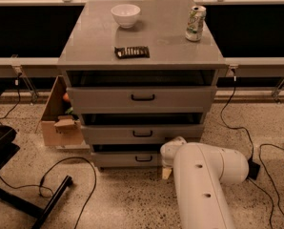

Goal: Open bottom drawer

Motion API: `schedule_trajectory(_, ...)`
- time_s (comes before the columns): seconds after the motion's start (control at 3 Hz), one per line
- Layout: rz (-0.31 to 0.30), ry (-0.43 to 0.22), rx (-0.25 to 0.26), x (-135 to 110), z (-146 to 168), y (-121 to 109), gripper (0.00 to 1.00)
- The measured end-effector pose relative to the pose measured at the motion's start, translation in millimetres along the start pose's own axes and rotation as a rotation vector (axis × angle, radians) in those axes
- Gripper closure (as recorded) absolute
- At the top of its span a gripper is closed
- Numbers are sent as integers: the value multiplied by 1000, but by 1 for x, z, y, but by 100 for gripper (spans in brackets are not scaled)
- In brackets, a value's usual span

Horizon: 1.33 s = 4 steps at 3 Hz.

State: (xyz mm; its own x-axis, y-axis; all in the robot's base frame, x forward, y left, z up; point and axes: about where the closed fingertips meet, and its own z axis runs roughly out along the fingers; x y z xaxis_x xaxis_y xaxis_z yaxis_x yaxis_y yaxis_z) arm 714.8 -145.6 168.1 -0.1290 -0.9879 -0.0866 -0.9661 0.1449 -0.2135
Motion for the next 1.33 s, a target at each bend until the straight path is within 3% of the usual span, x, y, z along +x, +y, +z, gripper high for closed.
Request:
schedule_trajectory(0.33,7,-10,-65,-2,13,23,42)
schedule_trajectory(0.67,7,-10,-65,-3,6,22,73)
schedule_trajectory(1.0,7,-10,-65,-3,2,21,96)
schedule_trajectory(1.33,18,-5,-23,9,-17,7,100)
